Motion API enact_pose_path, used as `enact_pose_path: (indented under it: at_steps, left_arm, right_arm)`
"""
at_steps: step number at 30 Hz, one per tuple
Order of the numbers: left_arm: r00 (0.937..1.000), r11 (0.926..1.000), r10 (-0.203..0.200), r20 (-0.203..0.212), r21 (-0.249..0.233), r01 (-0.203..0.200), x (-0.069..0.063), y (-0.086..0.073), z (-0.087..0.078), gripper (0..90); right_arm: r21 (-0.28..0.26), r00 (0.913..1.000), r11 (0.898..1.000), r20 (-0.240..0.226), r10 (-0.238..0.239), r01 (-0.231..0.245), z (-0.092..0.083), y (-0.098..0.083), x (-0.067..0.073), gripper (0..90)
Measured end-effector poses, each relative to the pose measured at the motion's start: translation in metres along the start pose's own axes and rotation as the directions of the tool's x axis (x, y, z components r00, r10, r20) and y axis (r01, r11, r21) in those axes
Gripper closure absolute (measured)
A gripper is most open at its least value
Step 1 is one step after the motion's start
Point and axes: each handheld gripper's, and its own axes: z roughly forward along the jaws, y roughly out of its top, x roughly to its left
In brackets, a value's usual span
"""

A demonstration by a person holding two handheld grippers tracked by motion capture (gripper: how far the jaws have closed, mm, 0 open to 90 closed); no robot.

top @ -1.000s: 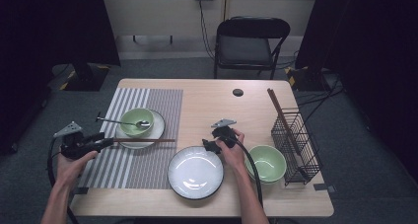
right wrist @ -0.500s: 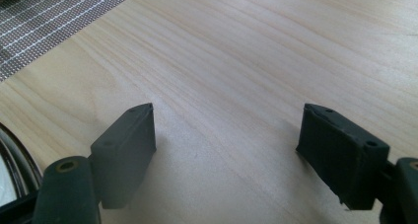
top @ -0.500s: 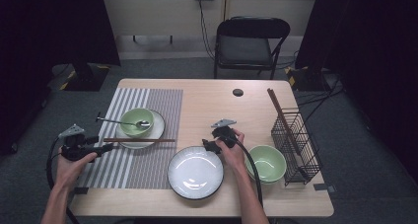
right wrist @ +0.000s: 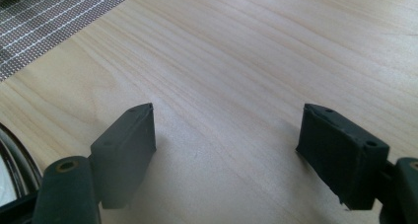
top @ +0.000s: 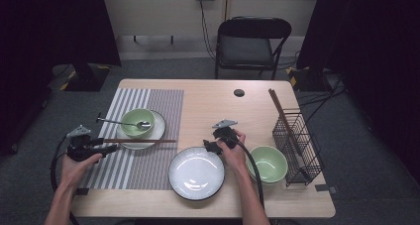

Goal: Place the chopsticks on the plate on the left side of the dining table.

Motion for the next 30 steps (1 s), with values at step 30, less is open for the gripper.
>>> enact_pose_path:
  at_steps: [30]
  left_arm:
    - [0.9989, 0.9994, 0.033, -0.033, -0.006, -0.033, -0.0072, -0.0005, 0.0056, 25.0]
  right_arm:
    - [0.000, 1.0000, 1.000, 0.000, 0.000, 0.000, 0.0000, 0.0000, 0.0000, 21.4]
